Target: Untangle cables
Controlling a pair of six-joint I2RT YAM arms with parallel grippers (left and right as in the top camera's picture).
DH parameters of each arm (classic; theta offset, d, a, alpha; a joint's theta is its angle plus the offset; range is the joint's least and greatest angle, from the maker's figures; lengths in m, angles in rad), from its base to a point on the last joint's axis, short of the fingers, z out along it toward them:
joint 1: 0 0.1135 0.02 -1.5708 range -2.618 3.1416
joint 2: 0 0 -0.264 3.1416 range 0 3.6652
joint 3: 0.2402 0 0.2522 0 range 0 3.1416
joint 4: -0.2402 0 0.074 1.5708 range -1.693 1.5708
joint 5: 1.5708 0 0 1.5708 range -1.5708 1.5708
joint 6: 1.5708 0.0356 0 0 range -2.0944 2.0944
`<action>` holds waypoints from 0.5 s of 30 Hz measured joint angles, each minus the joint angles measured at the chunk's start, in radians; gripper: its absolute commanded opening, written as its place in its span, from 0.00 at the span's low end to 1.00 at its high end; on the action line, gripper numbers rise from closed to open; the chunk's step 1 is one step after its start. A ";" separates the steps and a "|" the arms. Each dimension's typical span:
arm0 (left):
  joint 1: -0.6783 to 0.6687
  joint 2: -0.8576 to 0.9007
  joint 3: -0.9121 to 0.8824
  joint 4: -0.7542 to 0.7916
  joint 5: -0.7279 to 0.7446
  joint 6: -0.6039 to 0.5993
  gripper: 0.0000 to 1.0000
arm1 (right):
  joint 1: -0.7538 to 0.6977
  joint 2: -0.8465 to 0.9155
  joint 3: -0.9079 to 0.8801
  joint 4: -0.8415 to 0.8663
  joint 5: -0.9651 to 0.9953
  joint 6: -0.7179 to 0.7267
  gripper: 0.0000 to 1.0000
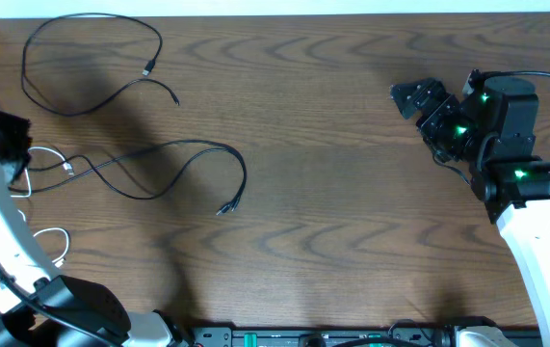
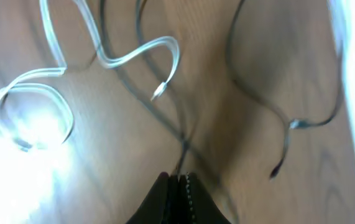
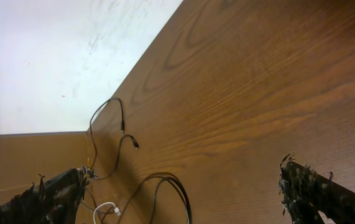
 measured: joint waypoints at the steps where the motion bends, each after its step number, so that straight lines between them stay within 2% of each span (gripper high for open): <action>1: 0.000 0.000 0.000 -0.029 0.000 0.000 0.07 | 0.000 0.000 0.000 0.000 0.000 0.000 0.99; 5: 0.000 0.000 0.000 -0.045 -0.028 0.000 0.08 | 0.000 0.000 0.000 0.000 0.000 0.000 0.99; 7: 0.000 0.001 0.000 -0.003 -0.055 0.001 0.25 | 0.000 0.000 0.000 -0.001 0.000 0.000 0.99; 9: 0.000 0.008 0.000 0.033 -0.071 0.002 0.54 | 0.000 0.000 0.000 -0.001 0.000 0.000 0.99; 10: 0.000 0.018 0.000 0.051 -0.077 0.006 0.61 | 0.000 0.000 0.000 -0.002 0.000 0.000 0.99; 12: 0.000 0.051 0.000 0.100 -0.084 0.018 0.65 | 0.000 0.000 0.000 -0.004 0.000 0.000 0.99; 13: 0.000 0.066 0.000 0.122 -0.087 0.028 0.71 | 0.000 0.000 0.000 -0.004 0.000 0.000 0.99; 14: 0.000 0.096 0.000 0.171 -0.090 0.061 0.78 | 0.000 0.000 0.000 -0.013 0.000 0.000 0.99; 15: 0.000 0.129 0.000 0.217 -0.092 0.101 0.80 | 0.000 0.000 0.000 -0.016 0.000 0.000 0.99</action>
